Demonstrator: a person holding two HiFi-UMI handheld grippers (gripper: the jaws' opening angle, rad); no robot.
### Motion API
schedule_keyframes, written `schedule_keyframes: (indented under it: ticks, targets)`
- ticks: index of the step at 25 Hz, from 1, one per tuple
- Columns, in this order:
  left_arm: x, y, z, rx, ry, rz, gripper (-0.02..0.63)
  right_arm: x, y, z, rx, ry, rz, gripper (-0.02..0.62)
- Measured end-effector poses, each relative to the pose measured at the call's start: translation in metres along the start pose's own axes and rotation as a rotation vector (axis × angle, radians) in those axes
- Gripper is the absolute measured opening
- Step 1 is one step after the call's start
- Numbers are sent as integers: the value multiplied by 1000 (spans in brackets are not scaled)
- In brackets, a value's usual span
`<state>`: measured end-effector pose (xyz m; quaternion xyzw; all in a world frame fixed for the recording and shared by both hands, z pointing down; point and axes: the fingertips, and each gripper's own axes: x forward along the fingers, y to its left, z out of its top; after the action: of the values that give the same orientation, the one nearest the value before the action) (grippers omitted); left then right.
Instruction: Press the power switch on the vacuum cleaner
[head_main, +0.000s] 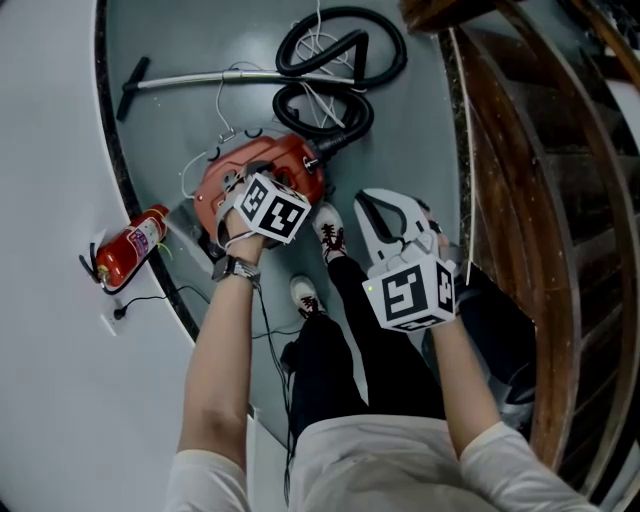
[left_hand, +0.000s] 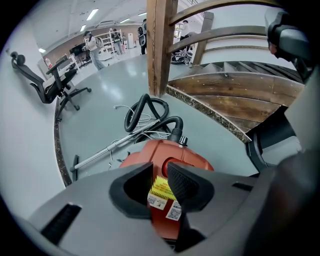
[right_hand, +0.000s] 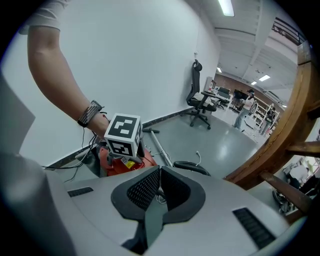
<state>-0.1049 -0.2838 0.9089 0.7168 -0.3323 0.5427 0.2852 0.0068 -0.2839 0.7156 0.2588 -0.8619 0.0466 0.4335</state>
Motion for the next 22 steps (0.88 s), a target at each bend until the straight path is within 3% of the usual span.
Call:
schedule_keyframes:
  ticks: [6, 12, 17, 22]
  targets:
    - [2, 0, -1, 20, 23, 11, 83, 2, -8, -7, -1, 15, -9, 31]
    - [-2, 2, 2, -30, -18, -37, 78, 2, -7, -6, -4, 21, -10, 31]
    - [-13, 10, 12, -136, -85, -106, 77, 2, -2, -1, 3, 11, -16, 31]
    - [-13, 8, 10, -115, -82, -102, 78, -1, 4, 4, -7, 4, -15, 31]
